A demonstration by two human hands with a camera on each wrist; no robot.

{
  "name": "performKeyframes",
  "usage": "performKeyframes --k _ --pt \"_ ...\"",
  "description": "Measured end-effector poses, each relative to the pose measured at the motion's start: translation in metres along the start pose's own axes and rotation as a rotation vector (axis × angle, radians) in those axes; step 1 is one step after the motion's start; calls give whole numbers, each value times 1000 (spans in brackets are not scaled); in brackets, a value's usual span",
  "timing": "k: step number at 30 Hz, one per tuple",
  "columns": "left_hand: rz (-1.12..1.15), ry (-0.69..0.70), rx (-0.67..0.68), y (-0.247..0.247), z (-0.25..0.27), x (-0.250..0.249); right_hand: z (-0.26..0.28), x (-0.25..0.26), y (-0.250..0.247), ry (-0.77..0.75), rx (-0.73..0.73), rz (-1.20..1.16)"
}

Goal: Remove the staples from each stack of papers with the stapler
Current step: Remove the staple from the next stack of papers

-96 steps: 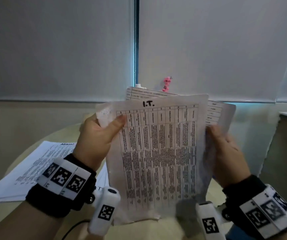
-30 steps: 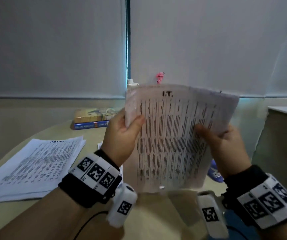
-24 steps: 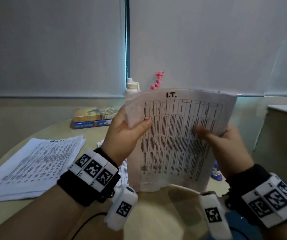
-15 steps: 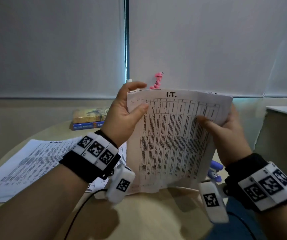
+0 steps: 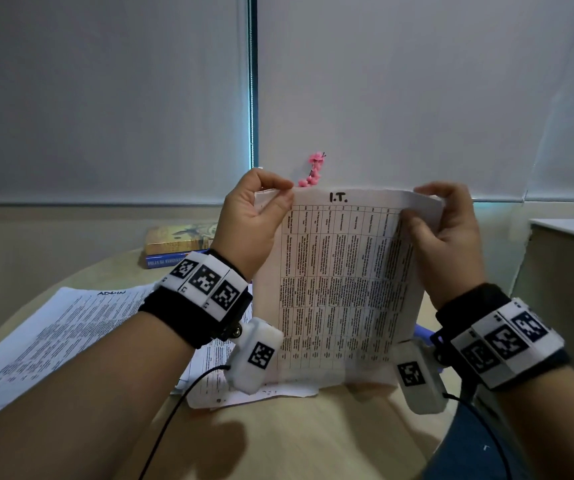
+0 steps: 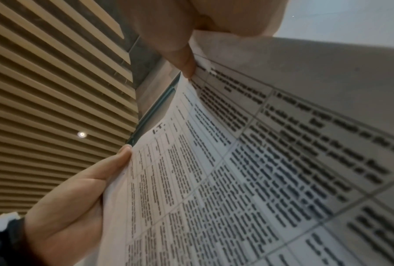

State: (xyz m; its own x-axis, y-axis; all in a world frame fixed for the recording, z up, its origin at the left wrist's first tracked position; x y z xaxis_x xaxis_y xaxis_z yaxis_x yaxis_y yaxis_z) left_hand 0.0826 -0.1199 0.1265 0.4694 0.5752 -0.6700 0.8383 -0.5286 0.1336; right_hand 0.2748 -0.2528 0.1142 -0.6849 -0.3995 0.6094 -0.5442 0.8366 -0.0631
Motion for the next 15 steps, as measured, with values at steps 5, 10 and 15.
performKeyframes --k 5,10,15 --pt "16 -16 -33 0 -6 -2 -8 2 1 43 22 -87" --pt "126 -220 72 -2 -8 16 -19 -2 -5 115 33 3" --pt "107 -510 180 -4 9 57 -30 -44 0 357 130 23"
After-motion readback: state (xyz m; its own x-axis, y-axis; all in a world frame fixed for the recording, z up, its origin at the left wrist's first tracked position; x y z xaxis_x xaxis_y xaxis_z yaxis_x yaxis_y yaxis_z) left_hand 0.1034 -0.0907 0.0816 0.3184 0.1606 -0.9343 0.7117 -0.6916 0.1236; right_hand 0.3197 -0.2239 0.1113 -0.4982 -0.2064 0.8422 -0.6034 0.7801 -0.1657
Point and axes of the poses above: each hand's wrist, its own z-axis away from the middle knuckle, its own y-axis out of the palm, x = y × z, the point moved 7 cm from there along -z, towards the middle knuckle, and after that the axes turned 10 degrees about z, right-handed, at the moved point
